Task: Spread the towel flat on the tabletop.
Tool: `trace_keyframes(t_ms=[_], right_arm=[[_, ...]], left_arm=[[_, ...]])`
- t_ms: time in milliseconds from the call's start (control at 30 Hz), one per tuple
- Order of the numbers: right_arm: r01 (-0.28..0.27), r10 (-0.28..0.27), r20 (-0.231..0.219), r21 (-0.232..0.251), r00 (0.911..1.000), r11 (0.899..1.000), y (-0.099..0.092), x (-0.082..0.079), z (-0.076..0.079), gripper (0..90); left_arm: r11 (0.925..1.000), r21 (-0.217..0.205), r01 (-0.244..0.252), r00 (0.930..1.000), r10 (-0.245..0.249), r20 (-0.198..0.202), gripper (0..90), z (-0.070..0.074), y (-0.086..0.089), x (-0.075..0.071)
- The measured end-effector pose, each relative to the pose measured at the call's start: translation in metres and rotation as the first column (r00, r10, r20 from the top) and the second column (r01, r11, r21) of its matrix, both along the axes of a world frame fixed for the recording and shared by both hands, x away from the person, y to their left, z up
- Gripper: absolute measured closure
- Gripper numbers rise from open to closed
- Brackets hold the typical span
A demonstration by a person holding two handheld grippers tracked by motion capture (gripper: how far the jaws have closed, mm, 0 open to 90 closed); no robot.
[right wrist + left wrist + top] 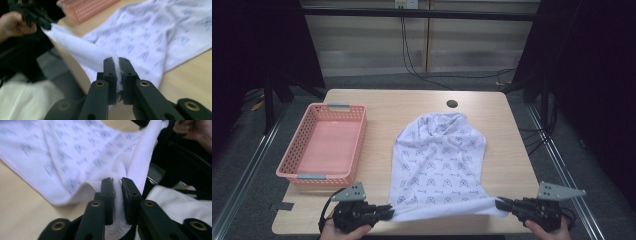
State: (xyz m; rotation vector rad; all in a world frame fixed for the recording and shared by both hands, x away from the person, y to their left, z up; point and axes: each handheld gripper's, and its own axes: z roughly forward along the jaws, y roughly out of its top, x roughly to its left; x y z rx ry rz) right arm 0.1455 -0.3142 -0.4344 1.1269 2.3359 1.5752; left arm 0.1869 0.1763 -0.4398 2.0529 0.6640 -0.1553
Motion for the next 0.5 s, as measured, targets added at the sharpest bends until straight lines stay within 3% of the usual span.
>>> trace_keyframes(t_ms=[33,67,133,233,300,333,433,500], right_arm=[[-0.037,0.036,-0.036,-0.004,0.9987,0.999,-0.001,-0.011,-0.003,67.4],[-0.037,0.036,-0.036,-0.004,0.9987,0.999,-0.001,-0.011,-0.003,67.4],[-0.026,0.024,-0.051,-0.053,0.9984,0.998,-0.002,-0.016,-0.01,58.6],[0.0,-0.002,-0.042,-0.047,0.9991,0.999,-0.004,-0.011,-0.013,57.3],[0.029,-0.031,-0.025,-0.046,0.9992,0.999,-0.005,0.0,-0.015,57.6],[0.042,-0.043,-0.016,-0.051,0.9989,0.998,-0.005,0.006,-0.016,57.6],[0.088,-0.088,0.006,-0.121,0.9961,0.989,-0.002,0.037,-0.018,65.4],[0.108,-0.109,0.004,-0.157,0.9941,0.982,0.001,0.058,-0.022,67.4]], left_arm=[[0.9998,0.019,0.007,0.9999,-0.007,0.009,67.4,0.0,0.001,-0.004],[0.9997,0.024,-0.001,0.9999,0.001,0.012,67.4,0.0,0.002,-0.005],[0.9999,0.008,-0.013,0.9999,0.013,0.006,55.8,-0.001,0.005,0.0],[0.9992,0.007,-0.04,0.9992,0.04,0.003,55.9,-0.003,0.005,0.012],[0.9983,0.013,-0.058,0.9983,0.058,0.006,58.5,-0.007,0.001,0.027],[0.9972,0.027,-0.069,0.9976,0.069,0.011,60.0,-0.01,-0.006,0.042],[0.9956,0.056,-0.075,0.9968,0.074,0.031,68.6,-0.019,-0.019,0.07],[0.9952,0.069,-0.07,0.9975,0.068,0.017,71.5,-0.027,-0.028,0.089]])
